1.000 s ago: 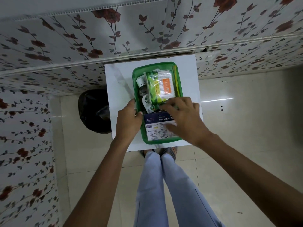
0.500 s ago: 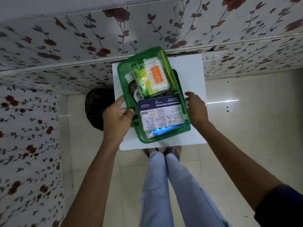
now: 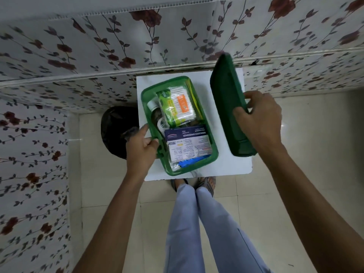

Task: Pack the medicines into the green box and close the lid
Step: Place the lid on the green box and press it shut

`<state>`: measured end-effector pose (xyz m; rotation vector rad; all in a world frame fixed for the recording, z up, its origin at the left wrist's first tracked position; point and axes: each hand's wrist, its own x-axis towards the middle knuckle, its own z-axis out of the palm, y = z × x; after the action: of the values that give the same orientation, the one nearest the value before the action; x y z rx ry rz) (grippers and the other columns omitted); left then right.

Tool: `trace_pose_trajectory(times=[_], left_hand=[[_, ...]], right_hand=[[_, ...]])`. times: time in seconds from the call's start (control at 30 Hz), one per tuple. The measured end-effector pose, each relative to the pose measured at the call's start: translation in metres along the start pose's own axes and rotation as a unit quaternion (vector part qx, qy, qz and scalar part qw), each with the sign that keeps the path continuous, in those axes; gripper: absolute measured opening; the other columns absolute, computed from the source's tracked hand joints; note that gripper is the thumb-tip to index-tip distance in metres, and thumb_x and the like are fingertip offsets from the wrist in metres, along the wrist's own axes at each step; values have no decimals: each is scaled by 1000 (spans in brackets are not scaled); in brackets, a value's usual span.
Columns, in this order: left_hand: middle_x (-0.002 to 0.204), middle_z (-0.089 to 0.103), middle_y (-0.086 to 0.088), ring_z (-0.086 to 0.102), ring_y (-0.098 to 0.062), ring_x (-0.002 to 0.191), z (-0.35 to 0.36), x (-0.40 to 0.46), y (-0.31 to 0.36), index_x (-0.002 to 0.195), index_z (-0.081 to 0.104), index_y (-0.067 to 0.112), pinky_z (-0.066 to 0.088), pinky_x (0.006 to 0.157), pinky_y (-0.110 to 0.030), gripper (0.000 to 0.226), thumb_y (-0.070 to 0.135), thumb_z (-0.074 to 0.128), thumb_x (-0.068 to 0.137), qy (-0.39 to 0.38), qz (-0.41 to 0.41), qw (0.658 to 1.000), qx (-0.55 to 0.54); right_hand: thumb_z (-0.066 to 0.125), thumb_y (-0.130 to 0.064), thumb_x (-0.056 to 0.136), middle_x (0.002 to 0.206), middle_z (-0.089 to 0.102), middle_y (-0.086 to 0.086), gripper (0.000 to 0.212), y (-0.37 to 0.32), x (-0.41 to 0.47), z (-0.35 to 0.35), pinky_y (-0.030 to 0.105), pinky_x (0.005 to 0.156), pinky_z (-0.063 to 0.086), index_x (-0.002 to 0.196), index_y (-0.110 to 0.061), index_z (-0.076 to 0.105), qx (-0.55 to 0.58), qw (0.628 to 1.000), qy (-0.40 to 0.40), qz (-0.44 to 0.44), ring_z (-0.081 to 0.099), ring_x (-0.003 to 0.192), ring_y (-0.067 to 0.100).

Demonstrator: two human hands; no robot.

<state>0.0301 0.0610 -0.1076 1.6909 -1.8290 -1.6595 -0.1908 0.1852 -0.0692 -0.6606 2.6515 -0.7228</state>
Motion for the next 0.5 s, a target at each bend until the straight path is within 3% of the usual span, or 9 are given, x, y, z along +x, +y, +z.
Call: trace_pose_trajectory(times=[0.13, 0.23, 0.33, 0.5], left_hand=[[85, 73, -22, 68, -38, 79, 29, 5, 11, 130, 49, 20, 57, 73, -57, 47, 4, 50, 86, -20, 21, 999, 16], [94, 73, -19, 70, -31, 84, 38, 8, 16, 128, 51, 23, 59, 74, -52, 47, 4, 50, 85, -35, 35, 999, 17], [102, 71, -20, 68, -31, 92, 35, 11, 16, 135, 46, 21, 58, 77, -54, 47, 12, 53, 89, -47, 1, 999, -4], [92, 67, 0, 67, -22, 95, 23, 14, 19, 137, 41, 23, 59, 79, -47, 44, 21, 48, 94, -42, -13, 998, -53]], right_hand=[[59, -28, 74, 110, 54, 11, 43, -30, -29, 9, 34, 69, 45, 110, -12, 44, 0, 996, -42, -77, 54, 93, 28], [64, -29, 73, 108, 55, 12, 49, -42, -49, 30, 37, 69, 47, 111, -9, 41, -14, 992, -73, -101, 54, 94, 31], [63, -38, 78, 127, 49, 14, 57, -39, -52, 45, 39, 90, 41, 121, -6, 43, -72, 983, -91, -143, 44, 113, 31], [62, -39, 80, 136, 42, 15, 54, -25, -26, 43, 47, 95, 36, 126, -15, 46, -69, 988, -87, -108, 35, 122, 35]])
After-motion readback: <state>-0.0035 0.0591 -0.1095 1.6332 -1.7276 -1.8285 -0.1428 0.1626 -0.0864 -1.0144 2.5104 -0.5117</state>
